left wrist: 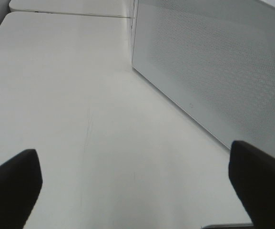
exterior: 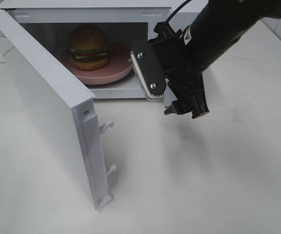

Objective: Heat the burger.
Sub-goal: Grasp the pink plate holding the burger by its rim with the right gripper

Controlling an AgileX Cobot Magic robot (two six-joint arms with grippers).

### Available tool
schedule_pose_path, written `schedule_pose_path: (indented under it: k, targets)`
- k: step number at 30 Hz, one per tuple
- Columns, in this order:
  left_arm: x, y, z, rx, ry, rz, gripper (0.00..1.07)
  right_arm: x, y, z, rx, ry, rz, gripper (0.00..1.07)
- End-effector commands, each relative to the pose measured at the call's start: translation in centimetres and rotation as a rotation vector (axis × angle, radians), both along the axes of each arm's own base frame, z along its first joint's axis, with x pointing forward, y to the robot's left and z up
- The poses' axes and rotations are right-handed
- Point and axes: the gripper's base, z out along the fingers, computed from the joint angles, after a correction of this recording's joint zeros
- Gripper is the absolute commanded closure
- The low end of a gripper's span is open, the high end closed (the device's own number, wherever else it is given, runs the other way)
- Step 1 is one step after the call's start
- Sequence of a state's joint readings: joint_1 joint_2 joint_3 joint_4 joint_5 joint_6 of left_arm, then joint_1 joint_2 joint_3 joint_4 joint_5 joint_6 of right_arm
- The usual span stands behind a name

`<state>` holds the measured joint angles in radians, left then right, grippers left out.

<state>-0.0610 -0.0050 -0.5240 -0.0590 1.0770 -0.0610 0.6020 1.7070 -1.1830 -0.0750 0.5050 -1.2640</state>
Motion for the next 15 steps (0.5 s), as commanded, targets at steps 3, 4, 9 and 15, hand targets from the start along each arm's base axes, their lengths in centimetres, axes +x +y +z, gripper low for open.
schedule_pose_path:
  k: [3, 4, 9, 15]
  targets:
    - [0.0, -0.1, -0.1, -0.006, -0.008, -0.004, 0.07, 1.6, 1.3, -0.1, 0.043, -0.047, -0.022, 0.18]
    - [0.0, -0.1, -0.1, -0.006, -0.008, -0.004, 0.07, 2.2, 1.7, -0.2, 0.054, -0.052, -0.03, 0.18]
    - [0.0, -0.1, -0.1, -0.006, -0.008, -0.004, 0.07, 3.0, 3.1, -1.0, 0.055, -0.064, -0.022, 0.19]
    - [0.0, -0.1, -0.1, -0.006, -0.008, -0.004, 0.07, 4.2, 4.7, -1.9, 0.085, -0.071, -0.044, 0.2]
